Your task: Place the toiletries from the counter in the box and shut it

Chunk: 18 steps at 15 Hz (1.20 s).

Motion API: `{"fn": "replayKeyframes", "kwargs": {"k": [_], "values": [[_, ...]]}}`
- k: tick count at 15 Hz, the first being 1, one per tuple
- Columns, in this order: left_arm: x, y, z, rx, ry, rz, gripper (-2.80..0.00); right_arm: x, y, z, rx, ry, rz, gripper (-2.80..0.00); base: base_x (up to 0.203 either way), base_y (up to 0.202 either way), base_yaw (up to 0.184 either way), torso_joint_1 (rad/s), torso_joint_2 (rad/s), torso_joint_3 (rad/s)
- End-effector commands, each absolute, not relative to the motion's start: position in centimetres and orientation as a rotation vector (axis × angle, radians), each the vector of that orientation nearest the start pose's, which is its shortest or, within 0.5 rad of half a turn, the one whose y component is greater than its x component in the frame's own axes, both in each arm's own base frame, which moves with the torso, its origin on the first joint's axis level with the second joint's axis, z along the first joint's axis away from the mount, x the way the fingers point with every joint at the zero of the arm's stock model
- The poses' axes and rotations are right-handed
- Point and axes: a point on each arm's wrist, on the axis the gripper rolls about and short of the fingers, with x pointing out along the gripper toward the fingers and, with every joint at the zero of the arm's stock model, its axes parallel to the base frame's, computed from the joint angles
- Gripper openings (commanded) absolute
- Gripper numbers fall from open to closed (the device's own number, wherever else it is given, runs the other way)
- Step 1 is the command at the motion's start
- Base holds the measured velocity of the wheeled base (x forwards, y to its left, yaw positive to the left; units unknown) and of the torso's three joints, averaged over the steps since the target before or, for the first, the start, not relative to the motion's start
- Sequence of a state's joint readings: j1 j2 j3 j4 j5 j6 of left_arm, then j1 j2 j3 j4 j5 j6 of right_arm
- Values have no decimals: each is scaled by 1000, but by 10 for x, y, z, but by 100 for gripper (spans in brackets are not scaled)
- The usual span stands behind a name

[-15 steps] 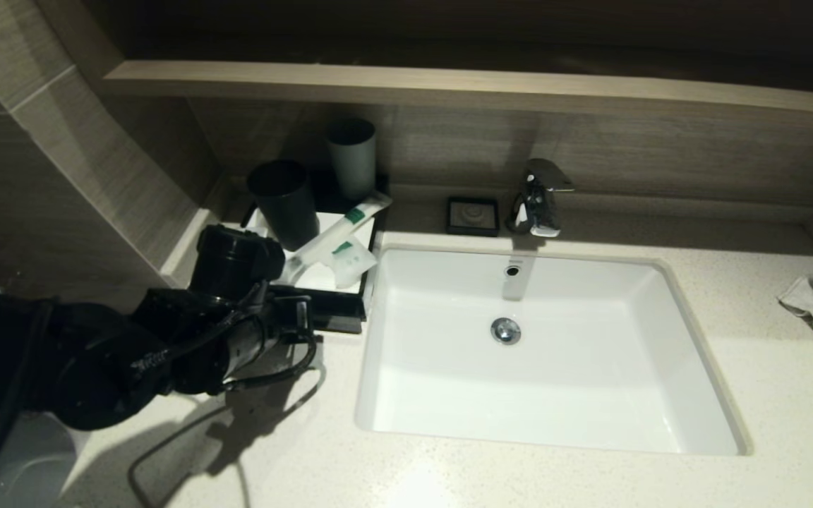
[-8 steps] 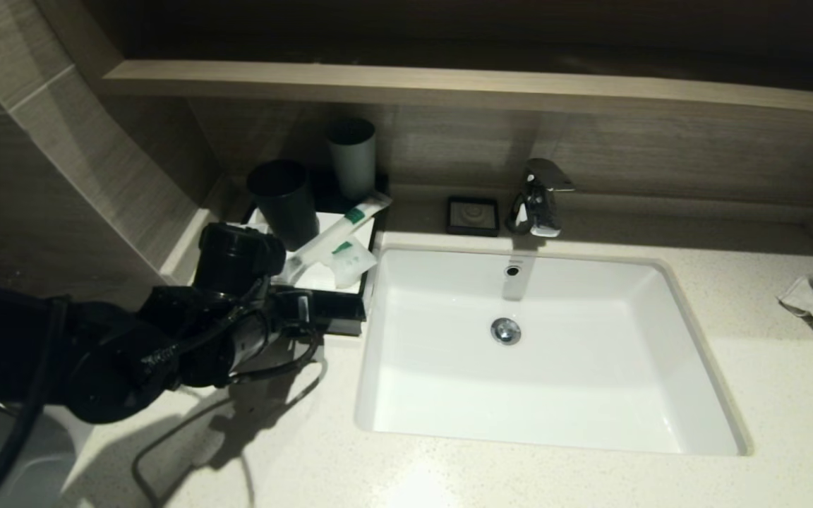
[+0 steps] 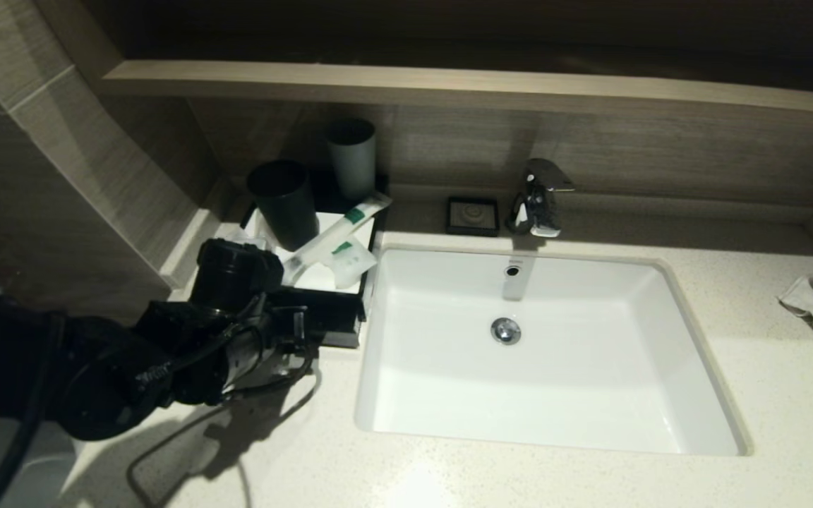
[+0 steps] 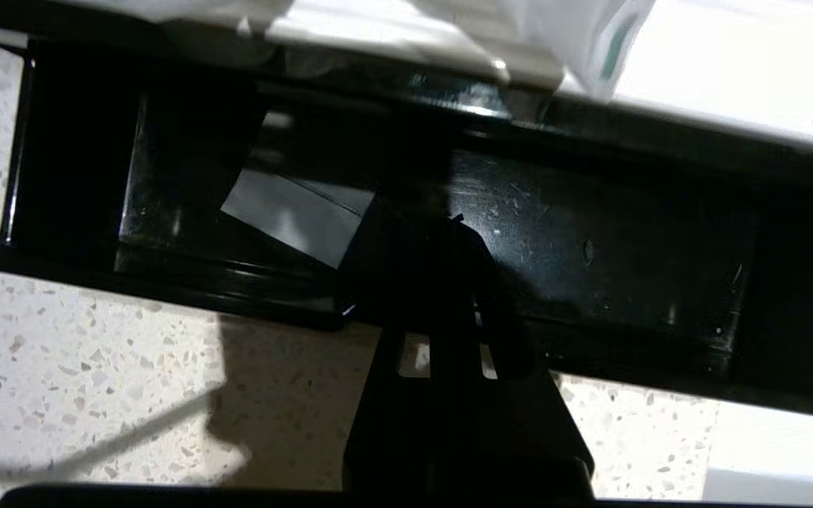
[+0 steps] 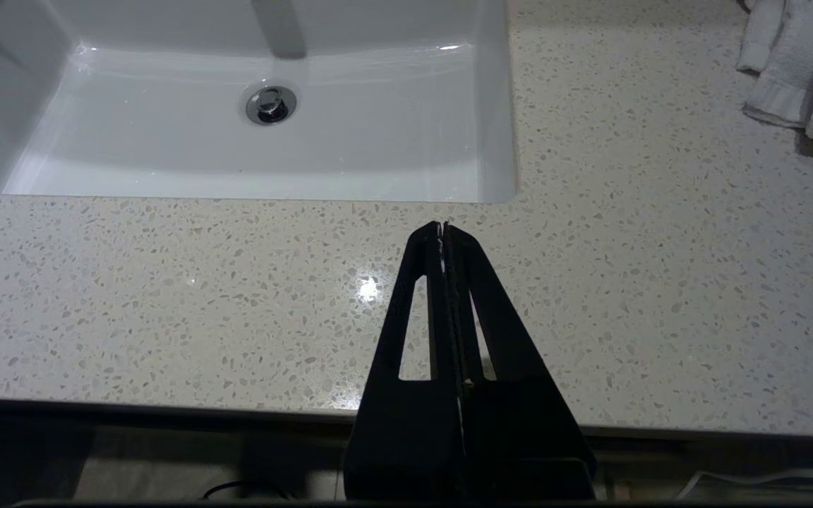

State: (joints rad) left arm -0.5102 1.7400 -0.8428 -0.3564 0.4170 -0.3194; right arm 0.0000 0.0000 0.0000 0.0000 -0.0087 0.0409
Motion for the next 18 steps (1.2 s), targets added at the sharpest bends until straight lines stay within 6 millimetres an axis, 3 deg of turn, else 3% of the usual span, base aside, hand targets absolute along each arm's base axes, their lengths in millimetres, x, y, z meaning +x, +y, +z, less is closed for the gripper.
{"fn": "replayKeyframes", "kwargs": {"k": [1, 12, 18], "values": [[268, -140, 152, -67, 503, -9, -280, -23, 0, 75, 41, 0, -8, -280, 0, 0, 0, 0, 0, 0], [246, -127, 161, -40, 595, -30, -280, -23, 0, 75, 41, 0, -8, -280, 0, 0, 0, 0, 0, 0], [220, -114, 129, 17, 743, -46, -280, -23, 0, 75, 41, 0, -9, -280, 0, 0, 0, 0, 0, 0]]}}
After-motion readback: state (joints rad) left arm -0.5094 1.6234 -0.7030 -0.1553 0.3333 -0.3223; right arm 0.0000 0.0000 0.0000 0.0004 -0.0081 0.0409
